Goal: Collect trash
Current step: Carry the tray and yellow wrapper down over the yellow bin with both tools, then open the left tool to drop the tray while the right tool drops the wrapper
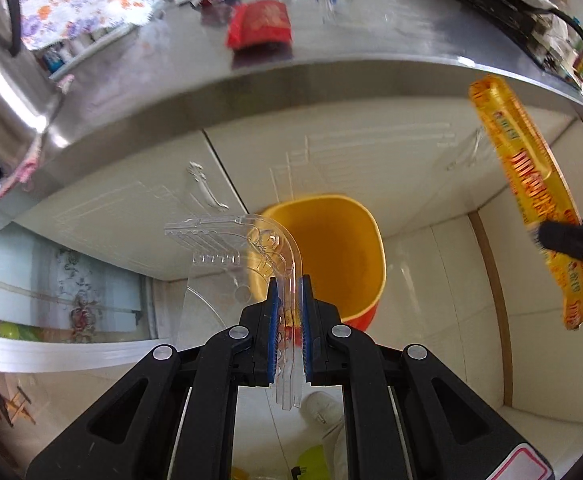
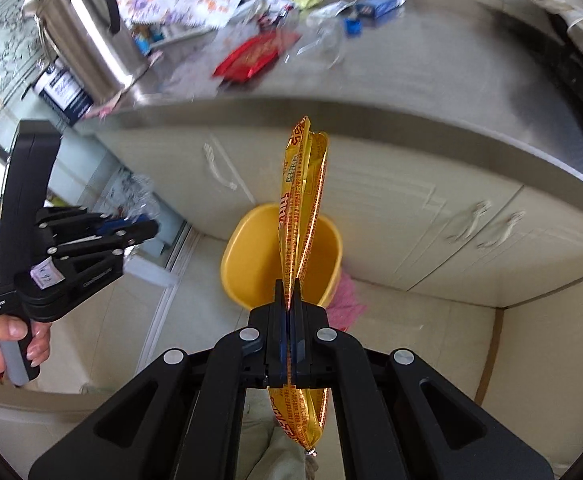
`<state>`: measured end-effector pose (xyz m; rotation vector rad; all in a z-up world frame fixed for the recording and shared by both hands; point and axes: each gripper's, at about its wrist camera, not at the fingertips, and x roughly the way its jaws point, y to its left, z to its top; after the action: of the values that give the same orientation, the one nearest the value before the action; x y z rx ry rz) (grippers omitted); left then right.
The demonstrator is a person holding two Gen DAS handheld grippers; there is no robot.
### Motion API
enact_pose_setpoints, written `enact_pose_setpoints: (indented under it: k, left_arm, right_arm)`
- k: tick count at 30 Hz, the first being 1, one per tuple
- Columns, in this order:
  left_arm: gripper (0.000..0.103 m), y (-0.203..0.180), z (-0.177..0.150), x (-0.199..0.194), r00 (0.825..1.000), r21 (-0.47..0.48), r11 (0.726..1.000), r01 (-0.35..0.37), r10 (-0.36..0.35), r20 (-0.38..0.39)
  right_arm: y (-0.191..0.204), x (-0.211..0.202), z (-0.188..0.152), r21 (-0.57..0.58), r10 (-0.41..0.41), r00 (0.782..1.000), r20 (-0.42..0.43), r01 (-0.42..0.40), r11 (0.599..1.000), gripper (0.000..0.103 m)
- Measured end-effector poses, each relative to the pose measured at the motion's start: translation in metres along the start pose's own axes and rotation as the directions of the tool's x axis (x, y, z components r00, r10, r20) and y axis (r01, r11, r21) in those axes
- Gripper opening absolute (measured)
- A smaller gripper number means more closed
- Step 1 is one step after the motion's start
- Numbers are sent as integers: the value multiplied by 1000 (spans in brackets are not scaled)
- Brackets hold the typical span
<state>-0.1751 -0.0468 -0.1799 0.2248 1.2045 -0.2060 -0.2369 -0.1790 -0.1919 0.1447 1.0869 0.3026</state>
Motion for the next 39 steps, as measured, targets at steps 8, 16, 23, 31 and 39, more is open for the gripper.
enact_pose_setpoints:
  k: [8,16,23,31,39]
  left_arm:
    - [10,7,-12,85,982,45,982,181,-179,-56]
    - [10,19,-10,170,960,103,967,234,-212,-183]
    - [10,21,-7,211,951,143,963,227,-188,-246]
    - [11,18,-3,228,939,161,952,262,-213,-269]
    - [52,23,-3,225,951,135,963,234,-198,-238]
  right_arm:
    - [6,109,-19,31,143,974,-178,-139,990,2]
    - [-8,212,-14,88,187,935,-302,-168,982,2]
    - [-20,264,-5,103,175,925,-337,-148,984,2]
    - [-26,295,8,155,187,923,-335,-141,978,2]
    - [-36,293,12,215,175,945,-277,-117,970,69]
